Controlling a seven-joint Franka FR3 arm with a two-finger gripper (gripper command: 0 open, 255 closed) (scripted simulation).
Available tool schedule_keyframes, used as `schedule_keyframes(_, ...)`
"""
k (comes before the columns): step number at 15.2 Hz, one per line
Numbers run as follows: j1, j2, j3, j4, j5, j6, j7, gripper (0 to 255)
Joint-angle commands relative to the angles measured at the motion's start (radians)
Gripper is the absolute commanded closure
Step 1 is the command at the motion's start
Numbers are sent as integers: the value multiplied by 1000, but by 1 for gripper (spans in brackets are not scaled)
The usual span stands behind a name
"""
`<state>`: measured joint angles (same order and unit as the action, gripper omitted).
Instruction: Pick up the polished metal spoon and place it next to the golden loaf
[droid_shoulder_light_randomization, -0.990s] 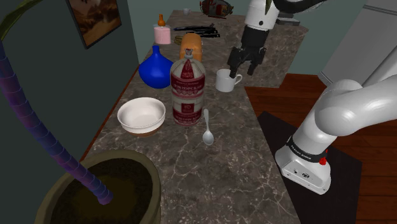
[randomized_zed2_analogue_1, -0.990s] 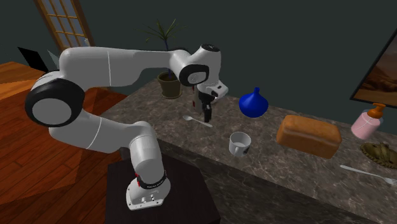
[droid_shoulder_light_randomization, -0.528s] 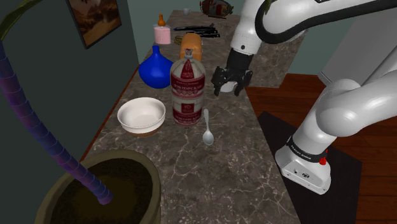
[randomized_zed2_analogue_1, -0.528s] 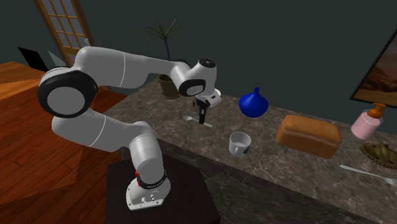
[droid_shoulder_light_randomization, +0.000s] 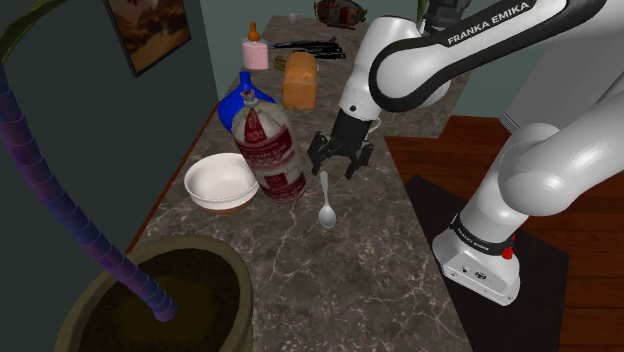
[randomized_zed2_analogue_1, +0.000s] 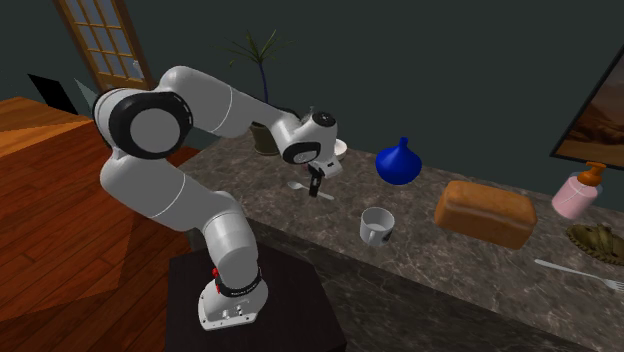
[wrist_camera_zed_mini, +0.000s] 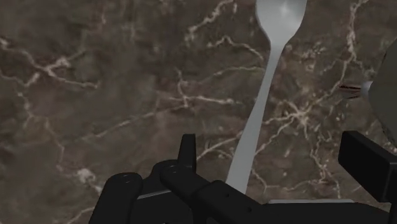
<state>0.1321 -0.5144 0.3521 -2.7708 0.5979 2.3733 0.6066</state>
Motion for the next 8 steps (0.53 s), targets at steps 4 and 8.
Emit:
schedule_keyframes(4, 18, 77, 25, -18, 41, 100, -16, 0)
schedule_keyframes(8, 20, 87, 27, -19, 45, 111, -18, 0)
